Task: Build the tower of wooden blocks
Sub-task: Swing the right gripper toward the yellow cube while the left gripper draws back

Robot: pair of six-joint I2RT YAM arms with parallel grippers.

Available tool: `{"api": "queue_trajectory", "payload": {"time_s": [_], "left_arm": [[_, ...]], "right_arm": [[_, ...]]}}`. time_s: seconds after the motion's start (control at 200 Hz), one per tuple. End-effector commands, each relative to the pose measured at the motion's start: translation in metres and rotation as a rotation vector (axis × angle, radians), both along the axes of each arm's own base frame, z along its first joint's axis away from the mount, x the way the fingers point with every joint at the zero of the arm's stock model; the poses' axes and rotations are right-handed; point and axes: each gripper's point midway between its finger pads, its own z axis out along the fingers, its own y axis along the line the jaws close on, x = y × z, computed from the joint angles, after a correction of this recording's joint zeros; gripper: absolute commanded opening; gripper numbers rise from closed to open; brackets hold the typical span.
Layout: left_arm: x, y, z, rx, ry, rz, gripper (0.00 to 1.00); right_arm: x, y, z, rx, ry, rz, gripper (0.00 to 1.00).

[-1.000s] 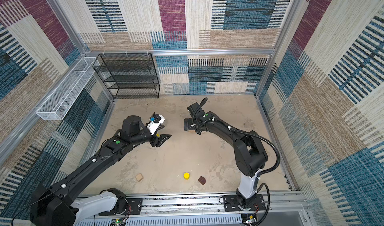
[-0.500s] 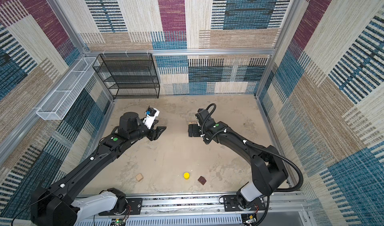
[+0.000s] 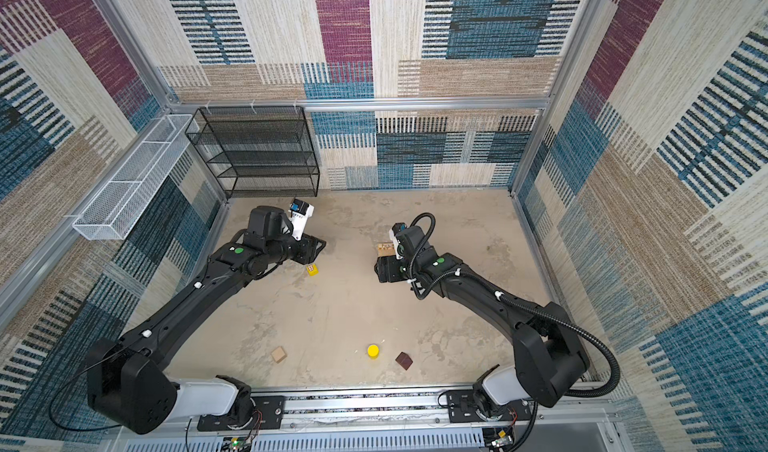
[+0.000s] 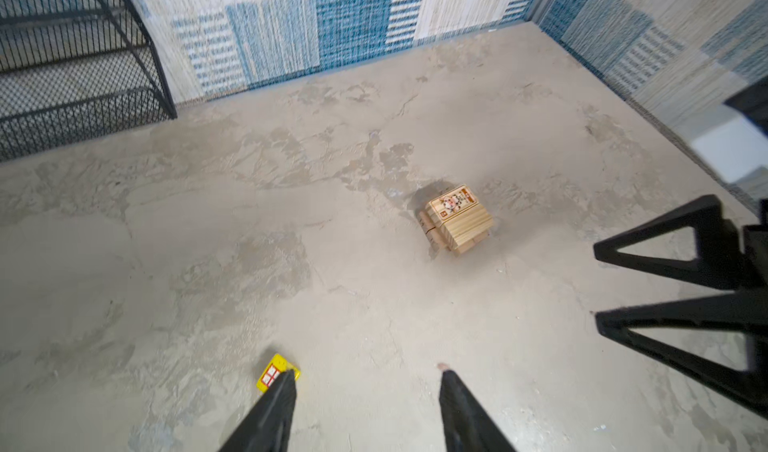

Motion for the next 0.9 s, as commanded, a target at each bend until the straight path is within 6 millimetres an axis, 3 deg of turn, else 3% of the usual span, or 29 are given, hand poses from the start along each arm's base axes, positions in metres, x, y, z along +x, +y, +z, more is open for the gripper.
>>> {"api": "queue_trajectory", "payload": {"time_s": [0.0,0.411,0.641,0.897], "left_arm": [[-0.003,0.014,-0.016,0.025,0.104,0.079,0.57],[0.012,0.04,-0.022,-0.04,0.168,0.203,0.55],[0.017,0.048,-0.028,-0.092,0.235,0.235,0.54],[0.023,0.07,-0.021,-0.141,0.23,0.303,0.53]], "right_arm": [[0.004,0.012,0.014,0.04,-0.064,0.06,0.81],[0.005,0.033,0.026,0.013,-0.099,0.105,0.71],[0.009,0.064,0.021,-0.057,-0.123,0.195,0.66],[0.023,0.104,0.02,-0.066,-0.141,0.262,0.57]]}}
